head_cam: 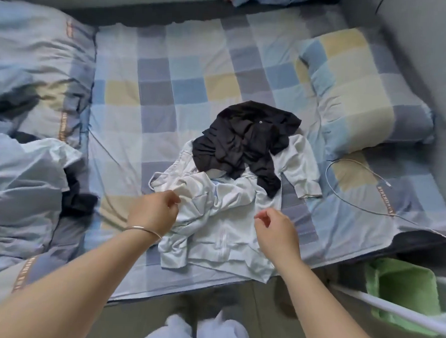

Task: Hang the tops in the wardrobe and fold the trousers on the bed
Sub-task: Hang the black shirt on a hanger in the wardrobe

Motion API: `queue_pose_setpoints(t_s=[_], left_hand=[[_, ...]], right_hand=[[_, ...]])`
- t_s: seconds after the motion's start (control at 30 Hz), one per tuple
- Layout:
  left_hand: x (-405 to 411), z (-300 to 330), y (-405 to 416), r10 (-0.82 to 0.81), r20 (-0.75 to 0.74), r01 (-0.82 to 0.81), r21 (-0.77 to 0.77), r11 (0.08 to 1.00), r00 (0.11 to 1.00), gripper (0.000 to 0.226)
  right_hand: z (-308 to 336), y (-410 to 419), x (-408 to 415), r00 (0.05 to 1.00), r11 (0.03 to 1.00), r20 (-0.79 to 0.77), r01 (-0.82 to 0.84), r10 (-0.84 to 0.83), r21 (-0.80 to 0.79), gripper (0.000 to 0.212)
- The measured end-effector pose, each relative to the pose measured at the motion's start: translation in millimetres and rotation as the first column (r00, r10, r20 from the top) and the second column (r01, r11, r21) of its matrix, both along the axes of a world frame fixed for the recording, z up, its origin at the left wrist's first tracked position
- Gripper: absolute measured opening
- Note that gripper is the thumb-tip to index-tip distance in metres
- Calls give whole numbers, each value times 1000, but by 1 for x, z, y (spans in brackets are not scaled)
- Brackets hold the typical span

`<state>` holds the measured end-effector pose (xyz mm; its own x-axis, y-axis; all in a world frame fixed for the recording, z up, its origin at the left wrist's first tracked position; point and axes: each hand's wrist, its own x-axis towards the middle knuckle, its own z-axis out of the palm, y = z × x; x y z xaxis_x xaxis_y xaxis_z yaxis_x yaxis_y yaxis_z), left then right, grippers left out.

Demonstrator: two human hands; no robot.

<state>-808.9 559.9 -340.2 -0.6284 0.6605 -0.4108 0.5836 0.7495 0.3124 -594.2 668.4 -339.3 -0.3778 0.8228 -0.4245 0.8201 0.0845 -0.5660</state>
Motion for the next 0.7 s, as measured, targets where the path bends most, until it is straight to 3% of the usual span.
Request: queue_pose_setpoints(t_s=[0.1, 0.27, 0.47, 0.7], left_hand=[[-15, -58, 18, 76, 35, -74, -53, 996, 997, 25], [-32, -144, 68, 3, 17, -1, -90, 996, 1000, 25], [-42, -237, 149, -195, -95, 199, 36, 979, 976, 28], [-38, -312, 213, -247, -207, 268, 82, 960, 947, 45]], right_hand=[[-53, 33, -20, 998, 999, 60, -15, 17, -28, 15], [-139, 69, -49, 991, 997, 119, -60, 66, -57, 18], [-232, 106, -85, 969, 984, 186, -145, 162, -101, 21], [-291, 142, -105, 948, 976, 233, -208, 218, -66, 20]])
